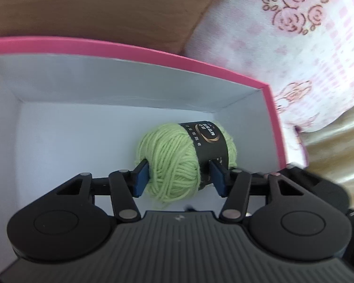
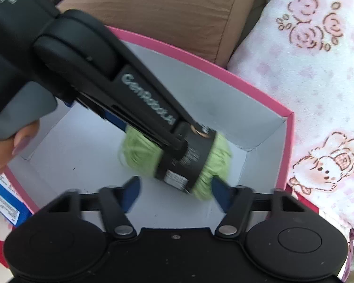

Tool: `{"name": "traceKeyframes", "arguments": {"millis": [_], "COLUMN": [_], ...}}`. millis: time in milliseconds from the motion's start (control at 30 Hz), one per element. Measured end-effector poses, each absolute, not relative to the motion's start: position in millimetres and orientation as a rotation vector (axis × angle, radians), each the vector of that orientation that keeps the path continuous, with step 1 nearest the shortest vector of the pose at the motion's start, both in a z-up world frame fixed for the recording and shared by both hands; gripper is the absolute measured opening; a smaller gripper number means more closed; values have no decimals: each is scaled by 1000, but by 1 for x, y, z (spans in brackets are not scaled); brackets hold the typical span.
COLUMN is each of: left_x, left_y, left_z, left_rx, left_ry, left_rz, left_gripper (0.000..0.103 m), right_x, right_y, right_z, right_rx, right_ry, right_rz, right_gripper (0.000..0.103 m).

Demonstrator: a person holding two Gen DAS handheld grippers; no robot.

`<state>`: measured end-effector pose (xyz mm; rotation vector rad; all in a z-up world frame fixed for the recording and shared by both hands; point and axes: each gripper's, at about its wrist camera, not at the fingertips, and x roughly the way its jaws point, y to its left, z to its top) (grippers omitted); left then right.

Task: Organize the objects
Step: 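Lower the yarn ball onto the box floor and open the left tool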

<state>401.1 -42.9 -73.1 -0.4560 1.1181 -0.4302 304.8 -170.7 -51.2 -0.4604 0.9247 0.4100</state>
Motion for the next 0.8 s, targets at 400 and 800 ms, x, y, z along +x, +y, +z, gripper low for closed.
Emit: {"name": "traceKeyframes", "arguments": {"millis": [400,800], "left_x": [399,397], "left_y": [-54,-81], "left_z": [-49,-65], "left_rx": [-343,-313], "left_ry": [1055,1049], "left_rz": [-392,-314], "left_gripper": [47,35], "right_x": [310,287], "right_y": [-174,-202], "right_z": [-58,-43], "right_rx": [-453,-351], "right_ry": [852,831], "right_rz": [292,330], "right_gripper": [39,23]}}
